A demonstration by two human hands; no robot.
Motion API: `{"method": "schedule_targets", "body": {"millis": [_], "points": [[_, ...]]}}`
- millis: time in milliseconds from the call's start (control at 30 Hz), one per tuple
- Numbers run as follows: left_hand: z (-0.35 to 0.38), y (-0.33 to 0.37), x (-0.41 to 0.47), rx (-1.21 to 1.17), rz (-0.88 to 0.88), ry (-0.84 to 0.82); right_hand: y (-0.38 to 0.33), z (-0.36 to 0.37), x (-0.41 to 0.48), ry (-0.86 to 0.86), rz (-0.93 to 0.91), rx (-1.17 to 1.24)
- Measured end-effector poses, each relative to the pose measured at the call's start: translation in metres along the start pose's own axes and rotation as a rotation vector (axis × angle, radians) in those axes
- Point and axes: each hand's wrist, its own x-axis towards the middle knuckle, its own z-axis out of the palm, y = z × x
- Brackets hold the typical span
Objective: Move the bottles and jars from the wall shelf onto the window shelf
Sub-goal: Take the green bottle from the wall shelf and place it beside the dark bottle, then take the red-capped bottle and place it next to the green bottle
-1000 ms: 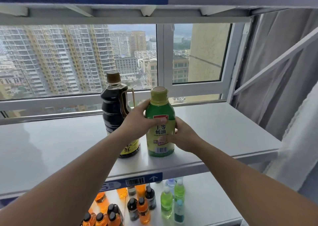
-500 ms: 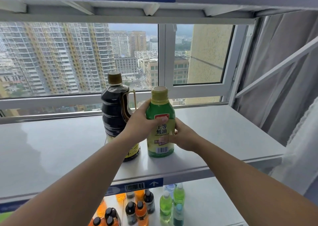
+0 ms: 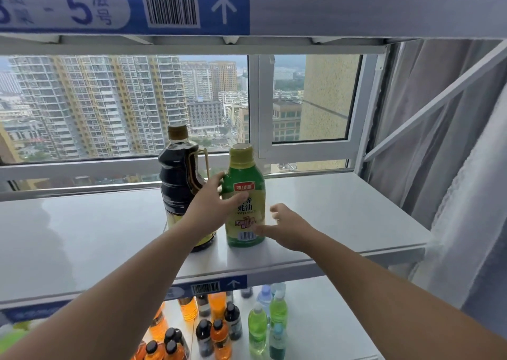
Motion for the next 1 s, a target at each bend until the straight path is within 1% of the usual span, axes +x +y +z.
{"method": "schedule_targets", "body": {"millis": [133, 267, 333, 467, 600, 767, 933, 1000], "points": [[0.01, 0.006, -0.032, 0.088, -0.082, 0.043, 0.016, -0.01, -0.04, -0.019, -0.039, -0.093], [0.016, 0.013, -0.07, 0.294, -0.074, 0.018, 0.027, -0.024, -0.083, -0.012, -0.1, -0.149], [0.018, 0.018, -0.09, 0.36, -0.068, 0.006, 0.032, -0.03, -0.108, -0.006, -0.125, -0.135], [0.034, 0.033, -0.144, 0.315, -0.077, 0.008, 0.048, -0.026, -0.167, -0.04, -0.163, -0.108], [0.048, 0.048, -0.196, 0.318, -0.099, -0.065, 0.056, -0.017, -0.213, -0.074, -0.171, -0.122], [0.051, 0.065, -0.237, 0.31, -0.061, -0.072, 0.054, -0.015, -0.266, -0.071, -0.169, -0.125], [0.049, 0.074, -0.278, 0.313, -0.026, -0.137, 0.052, -0.016, -0.324, -0.057, -0.146, -0.1], [0.045, 0.075, -0.295, 0.312, -0.005, -0.133, 0.047, -0.017, -0.35, -0.071, -0.136, -0.071]]}}
